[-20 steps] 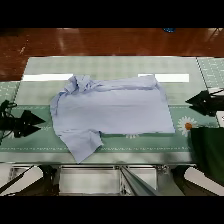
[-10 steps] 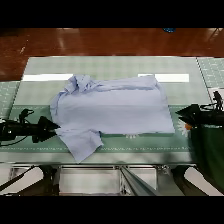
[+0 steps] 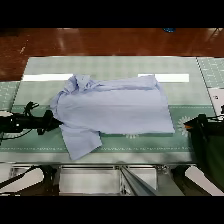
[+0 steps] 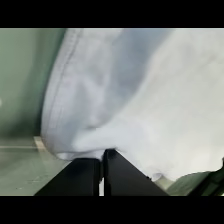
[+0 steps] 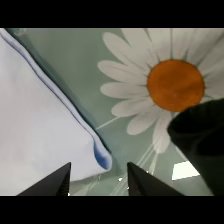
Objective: Fold the shirts.
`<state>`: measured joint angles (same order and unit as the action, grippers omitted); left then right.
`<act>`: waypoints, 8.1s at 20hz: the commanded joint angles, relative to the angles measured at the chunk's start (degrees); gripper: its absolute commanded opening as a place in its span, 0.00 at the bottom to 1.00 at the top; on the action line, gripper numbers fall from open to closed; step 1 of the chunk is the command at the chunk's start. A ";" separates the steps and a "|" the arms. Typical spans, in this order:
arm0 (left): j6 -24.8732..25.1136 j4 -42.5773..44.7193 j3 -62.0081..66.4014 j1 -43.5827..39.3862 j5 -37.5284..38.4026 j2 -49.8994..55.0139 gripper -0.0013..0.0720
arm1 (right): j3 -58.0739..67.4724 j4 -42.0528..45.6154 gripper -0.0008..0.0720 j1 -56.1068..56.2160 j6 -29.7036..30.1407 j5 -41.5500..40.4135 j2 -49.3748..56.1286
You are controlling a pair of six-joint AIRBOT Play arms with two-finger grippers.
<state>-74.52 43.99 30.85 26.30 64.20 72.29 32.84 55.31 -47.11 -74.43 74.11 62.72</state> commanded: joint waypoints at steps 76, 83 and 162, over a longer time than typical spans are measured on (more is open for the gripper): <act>-10.36 3.98 61.33 -14.99 1.44 28.46 0.05 | 55.54 -15.74 0.04 28.87 0.81 -9.05 35.65; -6.51 23.12 55.43 -16.68 13.40 28.00 0.05 | 49.46 1.20 0.04 28.37 -0.70 3.76 35.19; -5.60 0.76 51.74 -12.48 5.03 25.99 0.05 | 31.01 -15.10 0.04 29.14 -2.89 -10.38 24.02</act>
<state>-77.93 44.86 71.35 16.14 66.52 89.03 59.94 43.51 -18.02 -77.71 64.75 82.39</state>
